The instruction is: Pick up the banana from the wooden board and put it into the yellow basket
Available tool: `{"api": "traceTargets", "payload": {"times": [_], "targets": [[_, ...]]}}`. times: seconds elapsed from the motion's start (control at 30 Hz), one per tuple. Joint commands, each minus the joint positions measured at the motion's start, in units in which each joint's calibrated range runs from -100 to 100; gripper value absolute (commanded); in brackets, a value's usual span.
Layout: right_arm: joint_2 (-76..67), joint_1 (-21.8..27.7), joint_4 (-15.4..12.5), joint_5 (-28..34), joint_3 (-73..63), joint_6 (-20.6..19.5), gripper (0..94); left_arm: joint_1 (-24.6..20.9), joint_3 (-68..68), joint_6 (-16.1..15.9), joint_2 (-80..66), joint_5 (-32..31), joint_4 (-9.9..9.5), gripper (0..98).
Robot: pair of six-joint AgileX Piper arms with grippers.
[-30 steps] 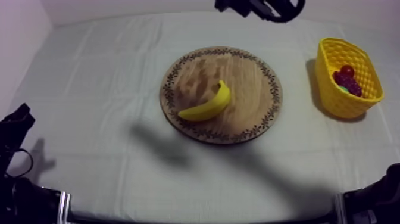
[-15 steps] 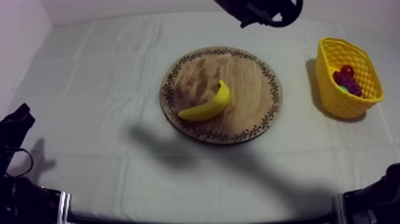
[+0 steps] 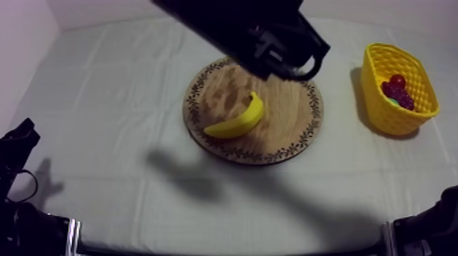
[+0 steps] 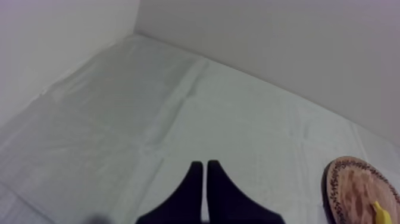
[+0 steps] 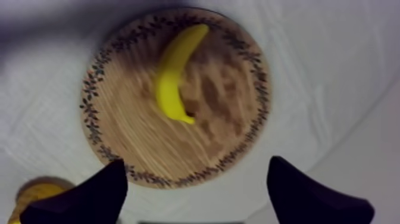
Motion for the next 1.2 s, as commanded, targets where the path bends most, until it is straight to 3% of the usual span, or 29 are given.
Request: {"api": "traceTargets", "payload": {"times": [0.0,1.17], "targets": [[1.7,-0.1,0.1,-0.2,1.9,-0.5,80.5,0.0,0.0,0.0,0.0,0.0,-0.02,0.1],[27.1,1.1,-2.5,-6.6,0.1,-4.8,81.3,0.0,0.0,0.0,0.0,0.0,-0.02,0.1]]}}
